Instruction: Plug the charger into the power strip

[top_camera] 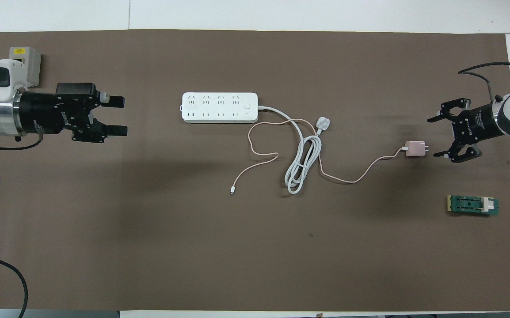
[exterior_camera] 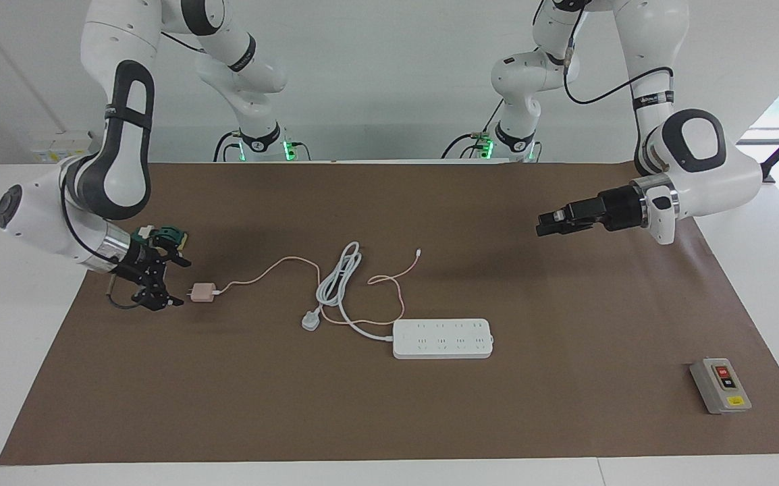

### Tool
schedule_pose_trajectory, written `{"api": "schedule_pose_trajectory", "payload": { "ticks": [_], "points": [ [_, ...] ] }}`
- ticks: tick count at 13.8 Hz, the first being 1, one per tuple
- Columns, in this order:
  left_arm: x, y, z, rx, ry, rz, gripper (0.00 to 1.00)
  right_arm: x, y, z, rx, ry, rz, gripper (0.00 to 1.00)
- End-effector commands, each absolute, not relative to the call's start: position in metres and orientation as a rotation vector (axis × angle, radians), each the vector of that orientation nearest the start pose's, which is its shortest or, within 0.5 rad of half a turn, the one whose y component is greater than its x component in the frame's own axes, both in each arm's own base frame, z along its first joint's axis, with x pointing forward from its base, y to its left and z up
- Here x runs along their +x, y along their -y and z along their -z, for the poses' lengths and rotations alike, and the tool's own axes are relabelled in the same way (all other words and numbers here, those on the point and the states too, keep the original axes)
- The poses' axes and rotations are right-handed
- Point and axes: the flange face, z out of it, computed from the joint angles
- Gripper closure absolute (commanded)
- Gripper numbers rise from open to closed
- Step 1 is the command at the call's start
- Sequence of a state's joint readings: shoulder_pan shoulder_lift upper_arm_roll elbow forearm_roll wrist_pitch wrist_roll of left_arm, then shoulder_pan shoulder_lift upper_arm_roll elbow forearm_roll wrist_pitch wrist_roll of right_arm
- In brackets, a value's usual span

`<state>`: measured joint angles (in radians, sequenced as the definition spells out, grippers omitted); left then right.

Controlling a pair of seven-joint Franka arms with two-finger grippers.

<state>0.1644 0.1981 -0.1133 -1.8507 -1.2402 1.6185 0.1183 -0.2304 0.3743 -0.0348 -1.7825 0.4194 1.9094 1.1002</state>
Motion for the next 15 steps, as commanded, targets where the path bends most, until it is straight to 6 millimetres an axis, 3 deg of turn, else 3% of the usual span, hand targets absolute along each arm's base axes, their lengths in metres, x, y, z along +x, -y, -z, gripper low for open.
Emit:
{"api": "schedule_pose_trajectory", "payload": {
  "ticks": [1, 2, 5, 8, 11, 15],
  "points": [
    [0.604, 0.075, -0.421, 1.734, -0.255, 0.284, 0.0, 0.608, 0.139, -0.322, -2.031, -1.974, -0.52, 0.0],
    [0.606, 0.091, -0.416, 1.697, -0.222, 0.273, 0.0, 0.606, 0.14, -0.312, -2.038, -1.967, -0.535, 0.0],
    [0.622, 0.106, -0.394, 1.647, -0.157, 0.272, 0.0, 0.6, 0.139, -0.297, -1.986, -1.98, -0.553, 0.0],
    [0.638, 0.114, -0.396, 1.641, -0.105, 0.272, 0.0, 0.591, 0.134, -0.287, -1.937, -1.992, -0.579, 0.0],
    [0.658, 0.127, -0.384, 1.592, -0.036, 0.315, 0.0, 0.582, 0.134, -0.277, -1.938, -1.999, -0.571, 0.0],
    [0.653, 0.132, -0.377, 1.577, 0.027, 0.254, 0.0, 0.578, 0.132, -0.273, -1.928, -1.989, -0.581, 0.0]
  ]
}}
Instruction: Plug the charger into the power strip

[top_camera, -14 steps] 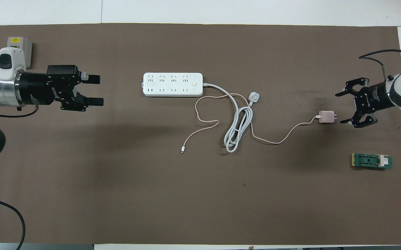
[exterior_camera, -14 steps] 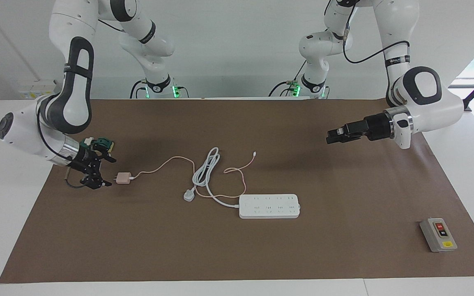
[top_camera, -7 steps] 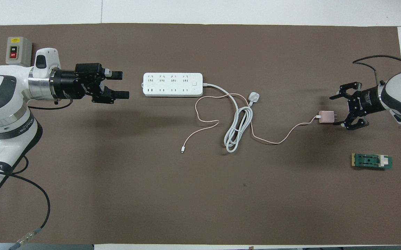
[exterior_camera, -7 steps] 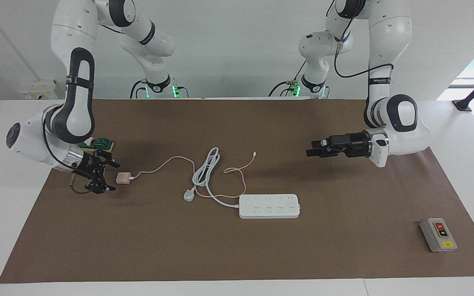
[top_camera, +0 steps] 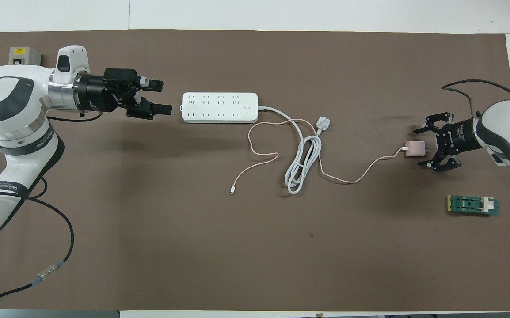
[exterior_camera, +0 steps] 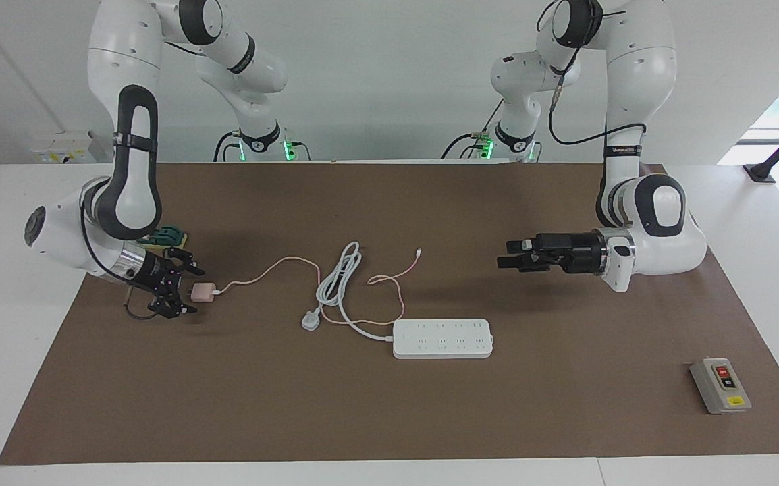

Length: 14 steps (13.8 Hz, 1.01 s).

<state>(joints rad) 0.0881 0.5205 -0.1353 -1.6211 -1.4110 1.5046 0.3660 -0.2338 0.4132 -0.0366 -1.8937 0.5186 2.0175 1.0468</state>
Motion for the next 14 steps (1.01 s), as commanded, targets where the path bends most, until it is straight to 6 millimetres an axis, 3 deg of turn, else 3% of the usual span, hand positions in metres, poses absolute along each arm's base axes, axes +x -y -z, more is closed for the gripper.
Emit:
{"api": "schedule_pose_trajectory", "payload": {
  "ticks": [1, 8, 12, 14],
  "points": [
    [0.65, 0.138, -0.377, 1.576, 0.051, 0.24, 0.0, 0.577, 0.131, -0.272, -1.919, -1.989, -0.584, 0.0],
    [0.648, 0.141, -0.376, 1.576, 0.058, 0.241, 0.0, 0.569, 0.142, -0.268, -1.908, -1.96, -0.549, 0.02],
    [0.647, 0.146, -0.375, 1.577, 0.062, 0.245, 0.0, 0.567, 0.142, -0.267, -1.929, -1.934, -0.548, 0.17],
    [0.645, 0.149, -0.373, 1.577, 0.061, 0.254, 0.0, 0.568, 0.141, -0.267, -1.921, -1.933, -0.55, 0.31]
  ]
}}
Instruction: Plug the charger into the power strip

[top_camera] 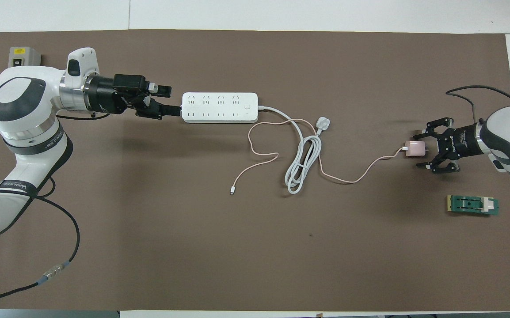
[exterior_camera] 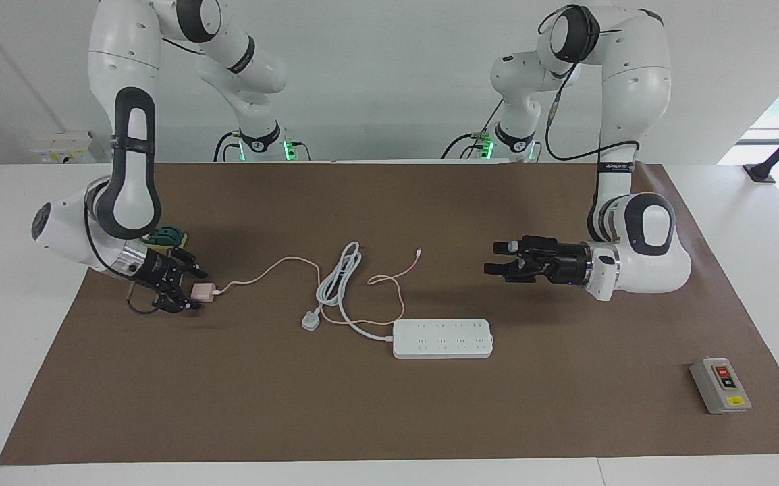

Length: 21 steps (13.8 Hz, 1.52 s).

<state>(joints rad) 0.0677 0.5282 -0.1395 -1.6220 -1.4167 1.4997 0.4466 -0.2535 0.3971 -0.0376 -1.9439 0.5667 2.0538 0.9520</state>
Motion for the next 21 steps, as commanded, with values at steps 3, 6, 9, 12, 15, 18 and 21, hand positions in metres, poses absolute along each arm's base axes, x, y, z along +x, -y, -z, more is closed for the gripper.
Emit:
{"api": "schedule_pose_trajectory", "payload": {
  "ticks": [3, 6, 9, 12, 15, 18, 21],
  "points": [
    [0.645, 0.148, -0.373, 1.579, 0.059, 0.252, 0.0, 0.57, 0.139, -0.269, -1.936, -1.904, -0.55, 0.6],
    [0.645, 0.148, -0.373, 1.579, 0.058, 0.253, 0.0, 0.584, 0.137, -0.288, -1.968, -1.853, -0.513, 0.78],
    [0.642, 0.148, -0.372, 1.579, 0.055, 0.26, 0.0, 0.61, 0.114, -0.334, -2.03, -1.769, -0.459, 0.8],
    [0.642, 0.148, -0.372, 1.58, 0.056, 0.258, 0.0, 0.63, 0.073, -0.376, -2.057, -1.728, -0.432, 0.8],
    [0.641, 0.148, -0.37, 1.581, 0.051, 0.261, 0.0, 0.634, 0.019, -0.413, -2.09, -1.672, -0.389, 0.85],
    [0.64, 0.151, -0.368, 1.579, 0.074, 0.238, 0.0, 0.638, -0.04, -0.432, -2.146, -1.591, -0.38, 0.94],
    [0.632, 0.16, -0.365, 1.565, 0.088, 0.234, 0.0, 0.63, -0.074, -0.441, -2.08, -1.704, -0.445, 1.0]
  ]
}}
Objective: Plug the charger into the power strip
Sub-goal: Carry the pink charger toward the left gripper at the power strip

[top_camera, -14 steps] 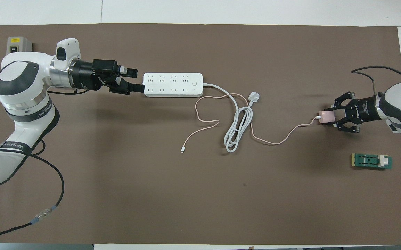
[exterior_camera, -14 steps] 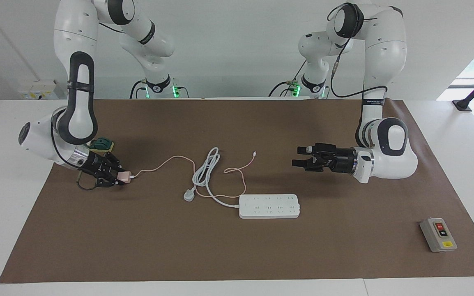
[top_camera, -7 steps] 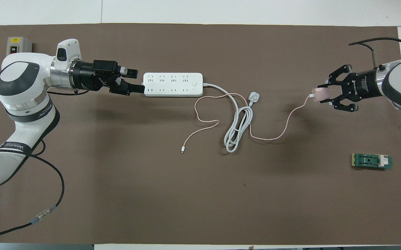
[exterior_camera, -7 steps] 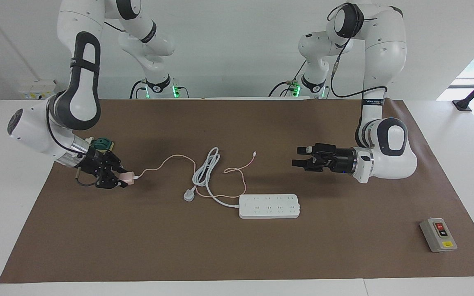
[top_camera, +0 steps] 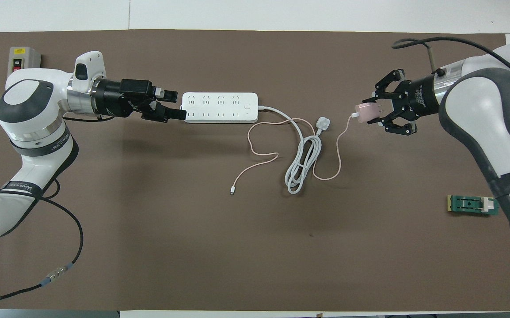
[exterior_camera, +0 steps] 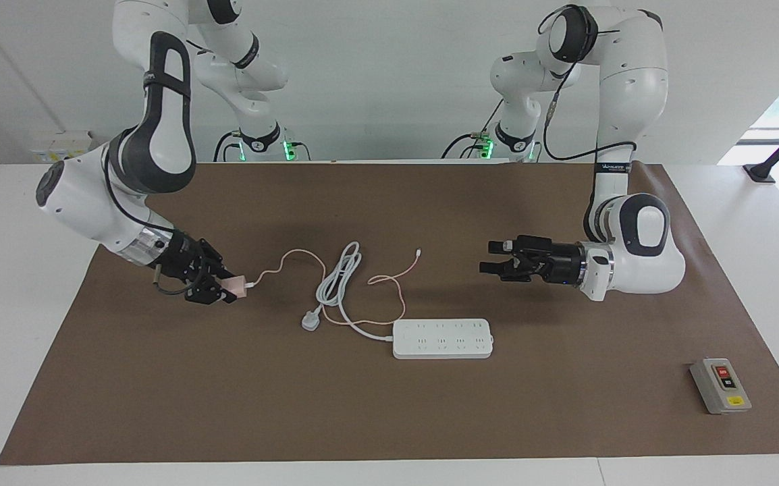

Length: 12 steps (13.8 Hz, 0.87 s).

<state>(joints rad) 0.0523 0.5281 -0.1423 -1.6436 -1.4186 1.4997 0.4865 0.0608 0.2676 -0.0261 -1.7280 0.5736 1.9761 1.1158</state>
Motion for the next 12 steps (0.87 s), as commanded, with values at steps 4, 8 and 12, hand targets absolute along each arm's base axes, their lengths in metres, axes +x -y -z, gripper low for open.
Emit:
{"api": "schedule_pose_trajectory", "payload": {
  "ticks": [4, 8, 12],
  "points": [
    [0.627, 0.165, -0.36, 1.571, 0.088, 0.234, 0.0, 0.617, -0.141, -0.442, -2.09, -1.737, -0.513, 1.0],
    [0.624, 0.203, -0.355, 1.568, 0.146, 0.121, 0.0, 0.606, -0.196, -0.444, -2.046, -1.814, -0.532, 1.0],
    [0.612, 0.215, -0.348, 1.572, 0.165, 0.118, 0.0, 0.603, -0.215, -0.449, -2.038, -1.813, -0.525, 1.0]
  ]
}}
